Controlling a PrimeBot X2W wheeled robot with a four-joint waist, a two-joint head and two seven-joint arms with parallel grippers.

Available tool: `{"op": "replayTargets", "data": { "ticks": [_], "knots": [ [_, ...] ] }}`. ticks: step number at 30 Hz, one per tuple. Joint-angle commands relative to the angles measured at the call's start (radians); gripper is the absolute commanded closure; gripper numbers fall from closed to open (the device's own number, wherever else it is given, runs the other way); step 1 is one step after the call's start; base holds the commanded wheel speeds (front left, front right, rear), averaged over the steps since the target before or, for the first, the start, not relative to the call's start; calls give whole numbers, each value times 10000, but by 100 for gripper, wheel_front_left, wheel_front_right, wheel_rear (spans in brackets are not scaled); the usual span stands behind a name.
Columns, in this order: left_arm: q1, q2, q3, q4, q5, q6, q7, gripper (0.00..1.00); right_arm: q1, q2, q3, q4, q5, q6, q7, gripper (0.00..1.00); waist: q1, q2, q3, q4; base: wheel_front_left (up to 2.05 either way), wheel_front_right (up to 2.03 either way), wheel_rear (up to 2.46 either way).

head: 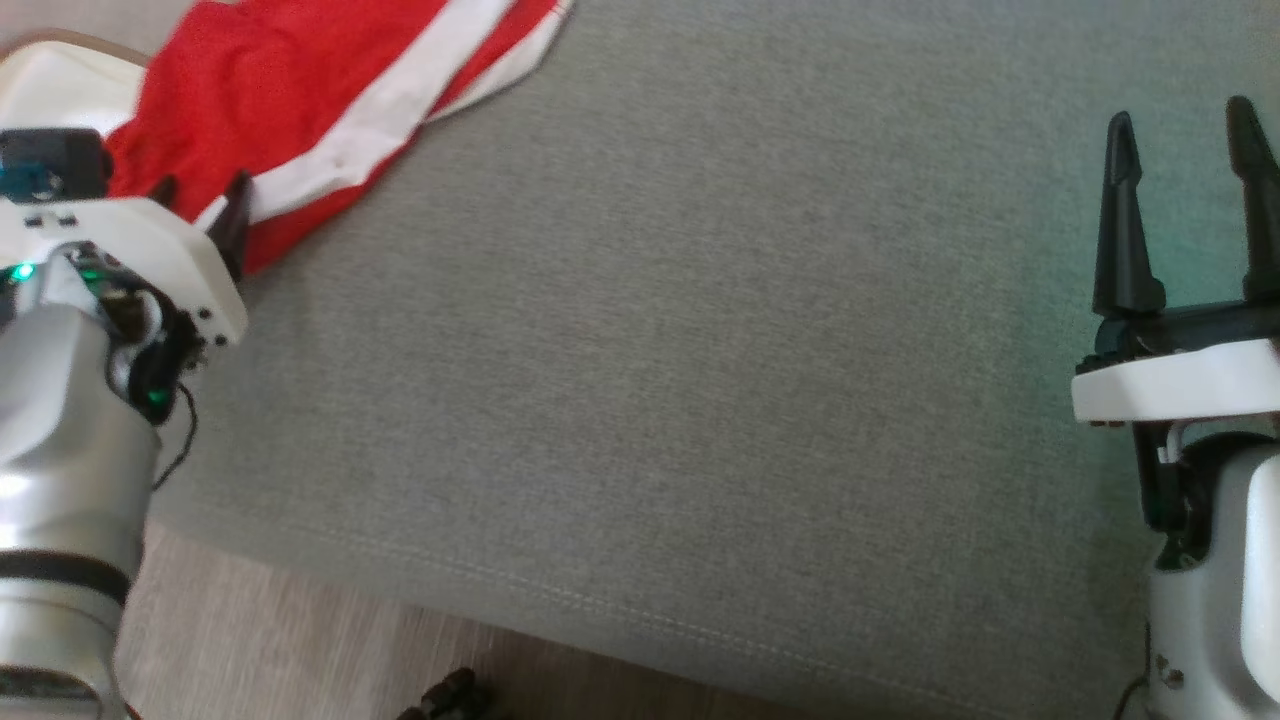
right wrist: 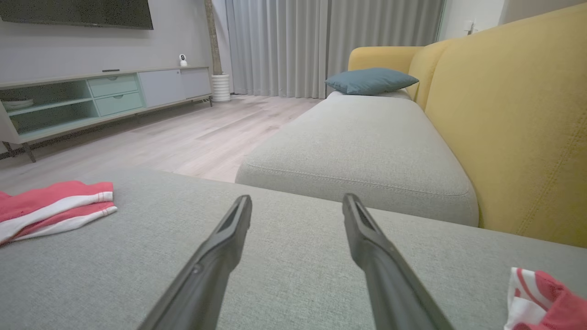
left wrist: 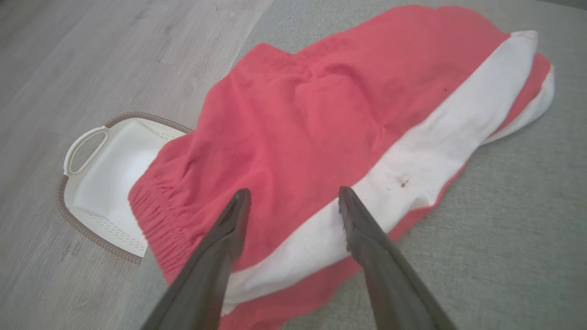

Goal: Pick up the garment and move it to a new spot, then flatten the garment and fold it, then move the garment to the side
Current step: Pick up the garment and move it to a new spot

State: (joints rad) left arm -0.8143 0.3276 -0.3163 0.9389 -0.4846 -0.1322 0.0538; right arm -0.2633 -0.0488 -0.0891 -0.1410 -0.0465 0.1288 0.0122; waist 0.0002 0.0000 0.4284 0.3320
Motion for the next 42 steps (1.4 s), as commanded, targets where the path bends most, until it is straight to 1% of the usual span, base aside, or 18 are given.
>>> {"op": "replayTargets", "data": {
  "ticks": [1,7,13,14,15,18,20,23,24,29,36,42],
  "knots": [
    [-544,736,177,98,-156,17,96,0,-125,-14,278,-509,-101,19,104,0,-2,0,287,-256,0,0,0],
    [-1210,857,-545,1152,-757,16,968,0,-126,-14,225,-920,-175,19,250,0,-2,0,697,-522,0,0,0],
    [-1392,857,-1078,1461,-1432,16,1647,0,-183,-14,192,-1029,-180,19,262,0,-2,0,826,-587,0,0,0],
    [-1395,865,-1203,1430,-1579,16,1737,65,-191,-14,189,-1018,-172,19,256,0,-2,0,823,-592,0,0,0],
    [-1385,887,-1337,1364,-1722,16,1774,100,-201,-14,184,-996,-157,19,244,0,-2,0,809,-594,0,0,0],
    [-1293,991,-1708,1177,-2096,16,1679,100,-223,-14,191,-857,-78,19,156,0,-2,0,650,-618,0,0,0],
    [-1253,1134,-1912,1084,-2231,16,1334,100,-231,-14,197,-737,6,19,70,0,-2,0,472,-656,0,0,0],
    [-1220,1303,-2195,938,-2329,16,608,100,-213,-14,173,-491,170,19,-114,0,-2,0,103,-755,0,0,0],
    [-1240,1402,-2321,837,-2395,16,50,100,-199,-14,166,-306,318,19,-255,0,-2,0,-164,-843,0,0,0],
    [-1306,1496,-2473,622,-2565,16,-1166,100,-87,-14,195,308,783,19,-671,0,-2,0,-963,-1175,0,0,0],
    [-1480,1359,-2694,-207,-2839,16,-2027,100,59,-14,259,1179,1437,19,-1281,0,-2,0,-1940,-1788,0,0,0],
    [-1696,898,-2842,-1184,-2962,31,-2107,100,94,-14,304,1752,1846,19,-1684,0,-2,0,-2506,-2367,0,0,0]
  ]
}}
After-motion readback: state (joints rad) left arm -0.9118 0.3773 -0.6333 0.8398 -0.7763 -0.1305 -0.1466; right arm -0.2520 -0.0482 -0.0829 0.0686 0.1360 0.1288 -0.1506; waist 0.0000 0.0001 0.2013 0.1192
